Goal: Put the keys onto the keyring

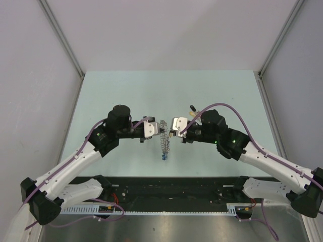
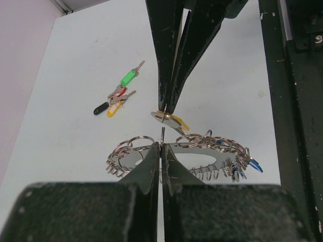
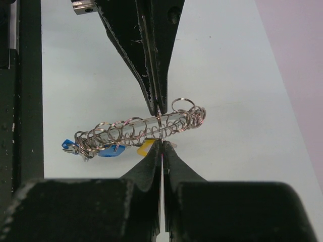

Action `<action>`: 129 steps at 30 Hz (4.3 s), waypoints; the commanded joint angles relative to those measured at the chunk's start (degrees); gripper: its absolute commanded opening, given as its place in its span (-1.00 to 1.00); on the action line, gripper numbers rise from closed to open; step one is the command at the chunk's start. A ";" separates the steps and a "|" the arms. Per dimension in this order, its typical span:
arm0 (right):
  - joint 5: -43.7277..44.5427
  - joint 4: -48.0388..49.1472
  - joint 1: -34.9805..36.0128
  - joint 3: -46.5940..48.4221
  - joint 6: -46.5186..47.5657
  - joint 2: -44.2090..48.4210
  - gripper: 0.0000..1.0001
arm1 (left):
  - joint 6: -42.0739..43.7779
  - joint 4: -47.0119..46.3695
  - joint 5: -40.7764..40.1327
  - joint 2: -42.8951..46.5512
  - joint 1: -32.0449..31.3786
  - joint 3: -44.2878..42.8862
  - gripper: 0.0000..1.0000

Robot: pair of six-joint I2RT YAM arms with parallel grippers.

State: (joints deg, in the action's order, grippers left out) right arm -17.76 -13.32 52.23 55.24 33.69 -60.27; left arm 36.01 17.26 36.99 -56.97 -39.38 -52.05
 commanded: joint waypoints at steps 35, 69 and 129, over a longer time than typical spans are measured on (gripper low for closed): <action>4.05 3.04 2.35 -0.40 1.99 0.24 -1.00 | 0.20 -3.28 1.59 0.90 -0.44 -0.59 -0.99; 4.13 2.95 3.23 -0.31 2.43 0.15 -1.00 | -0.33 -2.93 1.95 0.54 -0.88 -1.03 -0.99; 5.72 1.10 4.29 -0.66 2.34 0.15 -1.00 | -0.94 -3.55 3.43 0.72 -0.88 -0.77 -0.99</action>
State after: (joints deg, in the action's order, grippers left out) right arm -11.81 -13.17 56.10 54.33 35.70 -59.42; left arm 34.92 17.34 37.58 -56.99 -39.86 -52.05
